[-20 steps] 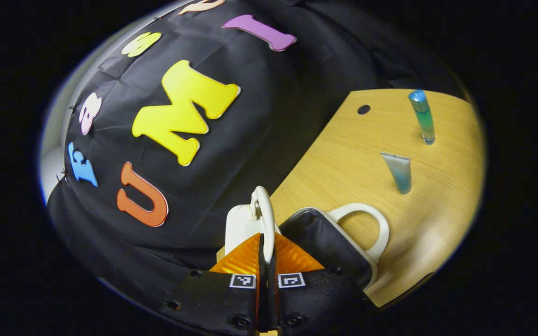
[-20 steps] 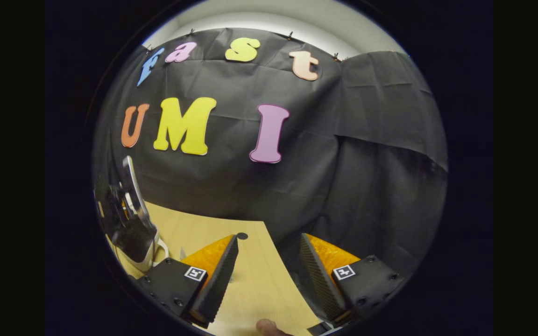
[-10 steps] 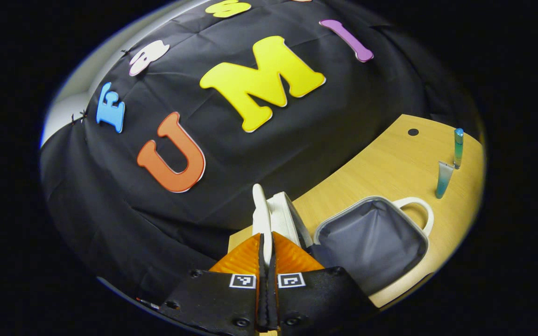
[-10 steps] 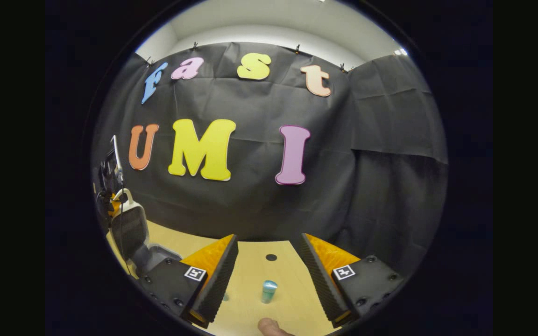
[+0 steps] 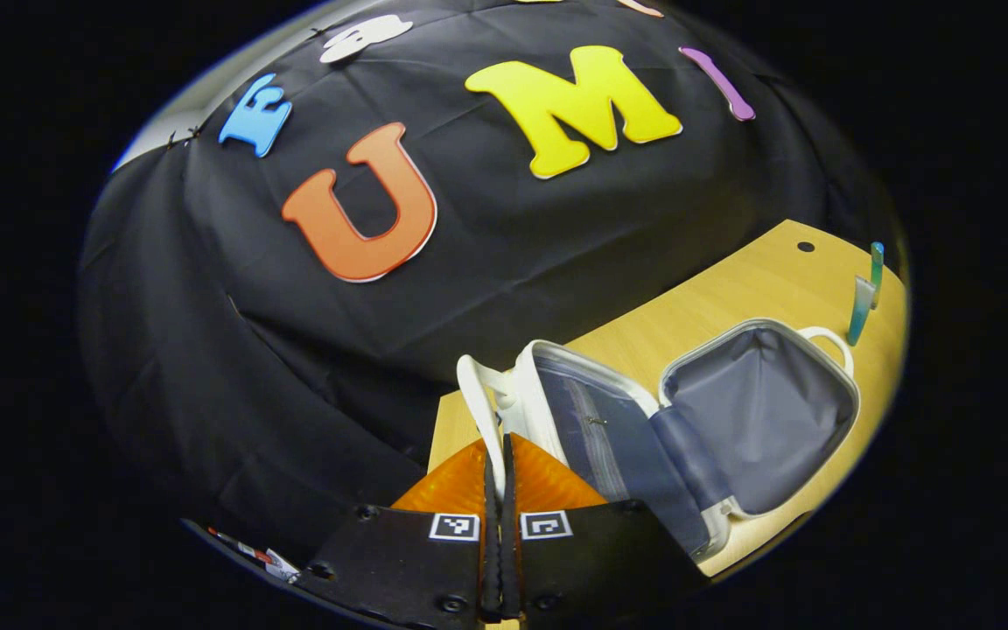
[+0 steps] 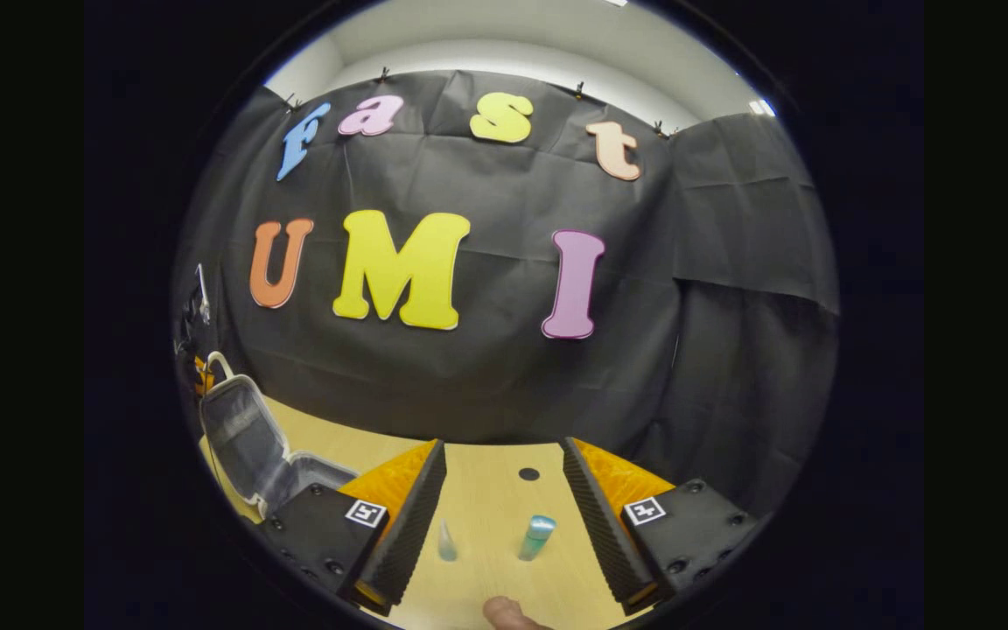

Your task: First open the suitcase, pack the skin care products into it, and then close the suitcase.

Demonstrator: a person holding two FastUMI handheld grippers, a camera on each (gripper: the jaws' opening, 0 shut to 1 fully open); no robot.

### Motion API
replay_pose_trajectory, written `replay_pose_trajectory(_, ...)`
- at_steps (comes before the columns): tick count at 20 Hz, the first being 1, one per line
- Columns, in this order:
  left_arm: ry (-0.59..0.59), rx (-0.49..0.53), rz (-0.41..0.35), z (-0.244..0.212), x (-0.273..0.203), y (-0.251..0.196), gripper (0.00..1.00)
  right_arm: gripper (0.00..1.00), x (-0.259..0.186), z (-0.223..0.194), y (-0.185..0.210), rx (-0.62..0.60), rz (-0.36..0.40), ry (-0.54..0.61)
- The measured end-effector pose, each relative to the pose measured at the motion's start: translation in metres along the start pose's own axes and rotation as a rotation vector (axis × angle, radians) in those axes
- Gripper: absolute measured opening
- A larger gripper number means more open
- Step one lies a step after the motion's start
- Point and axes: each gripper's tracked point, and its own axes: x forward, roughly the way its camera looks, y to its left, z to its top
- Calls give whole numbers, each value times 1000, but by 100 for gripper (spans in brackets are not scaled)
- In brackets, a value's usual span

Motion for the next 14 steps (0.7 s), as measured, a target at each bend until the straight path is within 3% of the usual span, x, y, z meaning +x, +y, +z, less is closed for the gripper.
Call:
replay_pose_trajectory(6, 163, -60, -66, -102, 52, 13, 4, 80, -9, -18, -7, -20, -28, 61)
replay_pose_trajectory(14, 286, -210, -183, -183, 77, -7, 6, 80, -19, -41, -20, -62, -63, 140)
